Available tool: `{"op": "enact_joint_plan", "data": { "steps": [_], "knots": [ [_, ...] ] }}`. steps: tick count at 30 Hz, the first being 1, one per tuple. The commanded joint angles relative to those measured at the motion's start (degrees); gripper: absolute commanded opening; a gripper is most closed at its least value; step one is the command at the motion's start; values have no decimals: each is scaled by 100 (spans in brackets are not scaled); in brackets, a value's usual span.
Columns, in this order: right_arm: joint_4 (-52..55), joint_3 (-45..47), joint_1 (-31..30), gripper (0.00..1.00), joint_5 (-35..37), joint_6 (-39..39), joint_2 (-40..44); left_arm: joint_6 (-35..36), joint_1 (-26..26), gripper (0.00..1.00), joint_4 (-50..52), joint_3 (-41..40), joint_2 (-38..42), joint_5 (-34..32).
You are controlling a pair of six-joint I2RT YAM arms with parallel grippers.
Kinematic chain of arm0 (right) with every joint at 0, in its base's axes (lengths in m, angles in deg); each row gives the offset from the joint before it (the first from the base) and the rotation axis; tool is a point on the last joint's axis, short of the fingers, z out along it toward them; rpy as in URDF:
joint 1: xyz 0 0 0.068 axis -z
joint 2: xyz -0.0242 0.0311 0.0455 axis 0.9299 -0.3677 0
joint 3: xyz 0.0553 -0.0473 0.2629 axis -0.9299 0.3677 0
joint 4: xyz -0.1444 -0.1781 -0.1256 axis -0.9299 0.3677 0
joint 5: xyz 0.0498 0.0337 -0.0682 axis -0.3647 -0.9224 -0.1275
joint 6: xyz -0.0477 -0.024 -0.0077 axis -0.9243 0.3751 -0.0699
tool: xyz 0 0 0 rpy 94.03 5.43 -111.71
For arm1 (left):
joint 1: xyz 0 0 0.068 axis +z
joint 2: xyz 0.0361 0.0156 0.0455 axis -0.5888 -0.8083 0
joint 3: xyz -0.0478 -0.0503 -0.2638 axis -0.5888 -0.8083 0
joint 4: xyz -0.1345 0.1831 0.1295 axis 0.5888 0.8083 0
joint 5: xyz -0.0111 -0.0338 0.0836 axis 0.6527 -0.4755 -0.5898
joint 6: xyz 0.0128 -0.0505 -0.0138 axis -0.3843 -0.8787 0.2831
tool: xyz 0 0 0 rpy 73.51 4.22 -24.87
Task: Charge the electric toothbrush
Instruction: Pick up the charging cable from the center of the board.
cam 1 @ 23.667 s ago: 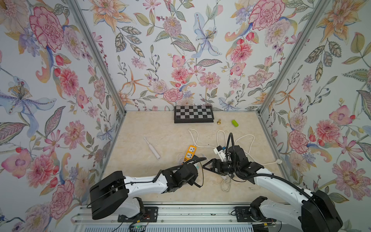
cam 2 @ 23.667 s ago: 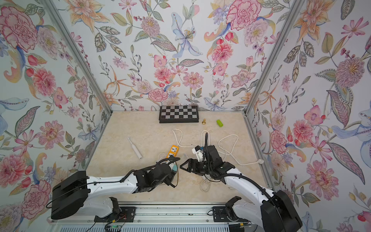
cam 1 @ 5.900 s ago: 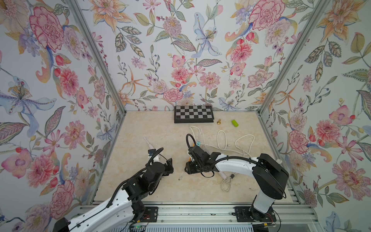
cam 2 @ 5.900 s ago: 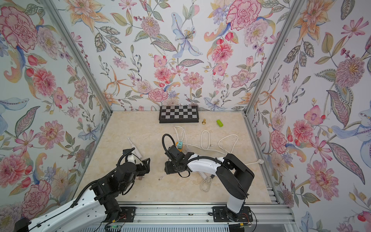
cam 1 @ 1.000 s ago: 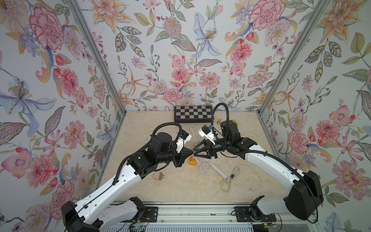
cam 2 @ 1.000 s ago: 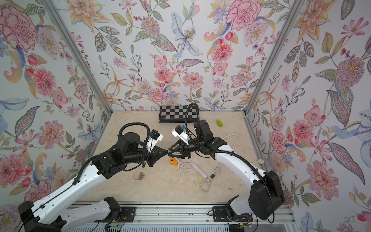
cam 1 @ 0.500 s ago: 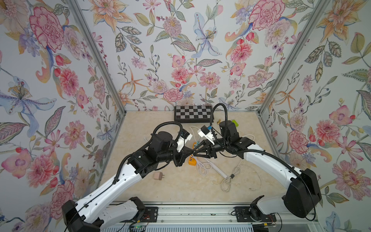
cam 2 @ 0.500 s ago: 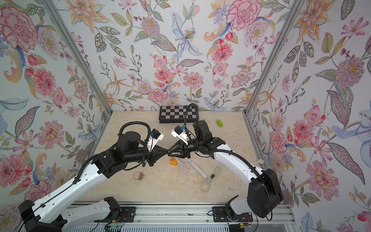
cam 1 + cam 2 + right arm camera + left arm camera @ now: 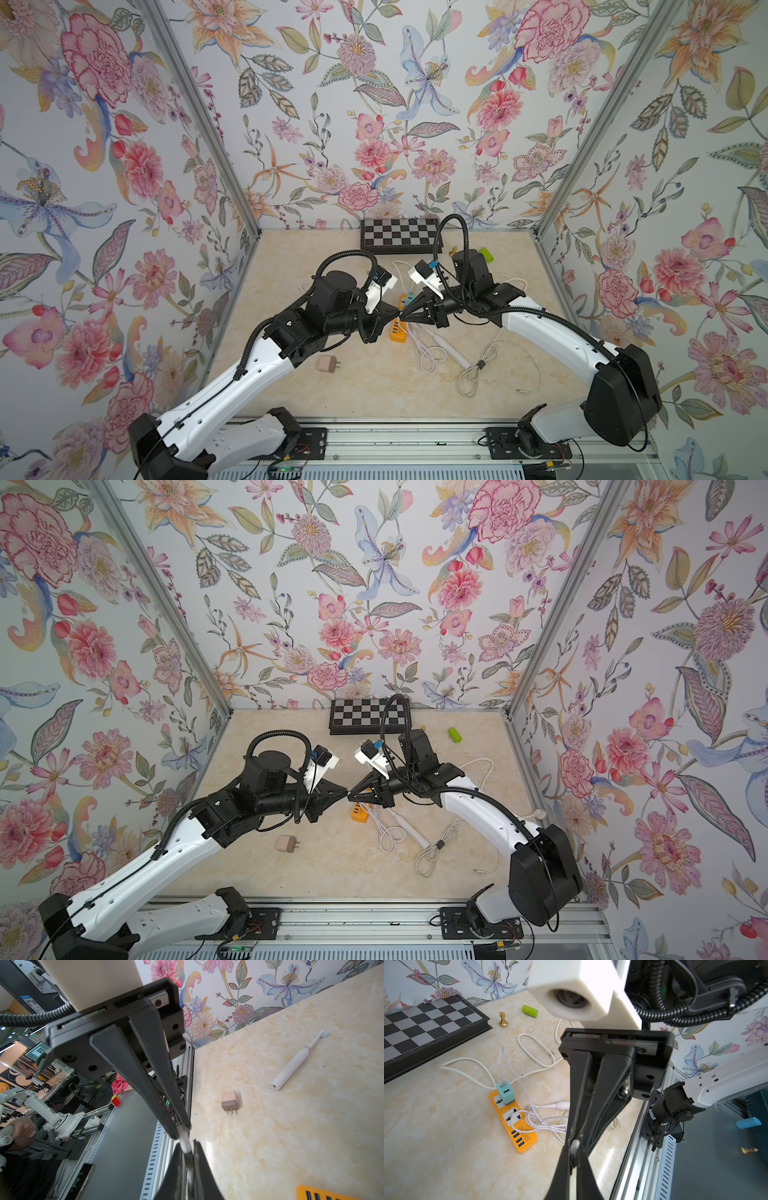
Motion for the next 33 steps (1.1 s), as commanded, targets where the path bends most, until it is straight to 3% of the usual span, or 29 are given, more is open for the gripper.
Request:
{"op": "enact_joint_plan", "data": {
  "steps": [1,6,11,16,20,27,29,33],
  "knots": [
    [-59,-152,-60,13,-331,-78,-35,194,32,0,-37,131,-48,6],
    [-59,-207,-100,1,-175,47,-71,246,31,0,-2,139,-40,-61],
    [-66,-80,-109,0,315,325,-43,292,40,3,78,207,20,-353],
    [-106,89,-284,0,854,682,-2,179,141,44,21,370,101,-1007],
    [-606,415,-573,0,1334,1324,52,-337,622,55,-25,408,167,-1814],
    [-2633,1199,-1029,0,2217,3347,95,-1558,1474,60,296,-235,-191,-3370],
    [-3514,1540,-1119,0,2359,4020,75,-1879,1803,63,28,-734,-209,-3428],
    [-4003,1722,-1308,0,2587,4541,-140,-2472,2523,65,-680,-1733,-371,-3059]
  ]
}}
